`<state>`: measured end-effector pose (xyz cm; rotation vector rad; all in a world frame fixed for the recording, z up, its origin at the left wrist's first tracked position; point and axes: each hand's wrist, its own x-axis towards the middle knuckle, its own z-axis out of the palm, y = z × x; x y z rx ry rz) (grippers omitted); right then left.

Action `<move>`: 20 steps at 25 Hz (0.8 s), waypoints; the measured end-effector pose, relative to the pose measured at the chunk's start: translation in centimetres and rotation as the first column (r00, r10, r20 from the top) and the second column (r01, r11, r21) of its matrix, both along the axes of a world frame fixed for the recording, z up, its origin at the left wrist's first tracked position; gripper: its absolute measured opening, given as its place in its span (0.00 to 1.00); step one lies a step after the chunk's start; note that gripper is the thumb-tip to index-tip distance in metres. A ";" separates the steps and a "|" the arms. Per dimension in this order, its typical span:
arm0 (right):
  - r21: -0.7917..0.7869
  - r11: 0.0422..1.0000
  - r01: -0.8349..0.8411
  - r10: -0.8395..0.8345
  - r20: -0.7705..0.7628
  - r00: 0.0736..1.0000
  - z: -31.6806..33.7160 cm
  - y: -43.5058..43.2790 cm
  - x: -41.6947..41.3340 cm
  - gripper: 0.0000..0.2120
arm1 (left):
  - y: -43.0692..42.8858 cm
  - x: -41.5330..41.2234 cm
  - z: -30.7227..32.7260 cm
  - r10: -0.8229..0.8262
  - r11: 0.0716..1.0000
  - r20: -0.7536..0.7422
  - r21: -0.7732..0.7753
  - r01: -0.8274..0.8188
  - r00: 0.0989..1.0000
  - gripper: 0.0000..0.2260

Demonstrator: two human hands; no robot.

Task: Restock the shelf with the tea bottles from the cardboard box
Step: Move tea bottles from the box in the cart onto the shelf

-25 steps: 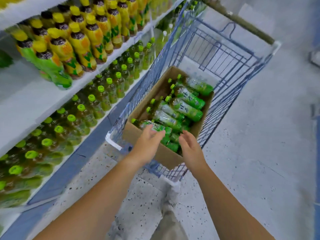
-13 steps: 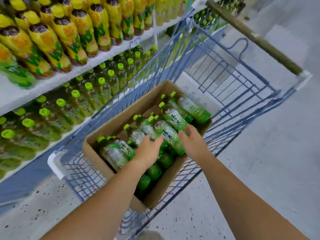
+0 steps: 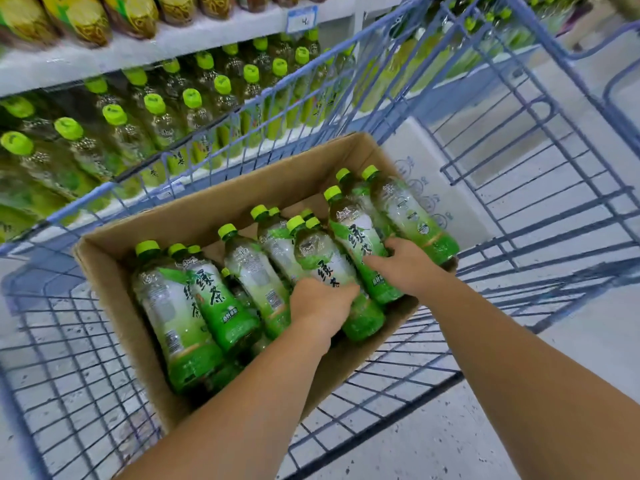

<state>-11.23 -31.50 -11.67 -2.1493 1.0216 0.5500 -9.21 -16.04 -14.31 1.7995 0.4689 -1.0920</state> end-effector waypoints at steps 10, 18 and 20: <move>0.287 0.942 0.174 -0.217 0.123 0.968 -0.5 -0.2 -1.2 0.43 | 3.0 0.0 0.8 0.049 0.996 0.040 -0.082 -0.045 0.998 0.15; 0.511 0.839 0.190 -0.338 0.214 0.917 2.5 6.3 -0.8 0.33 | 11.1 4.8 5.2 -0.092 0.995 0.403 0.008 0.097 0.911 0.20; 0.561 0.811 0.168 -0.360 0.250 0.899 4.4 9.2 0.6 0.22 | 13.7 6.3 6.8 -0.074 0.997 0.474 0.031 0.068 0.877 0.20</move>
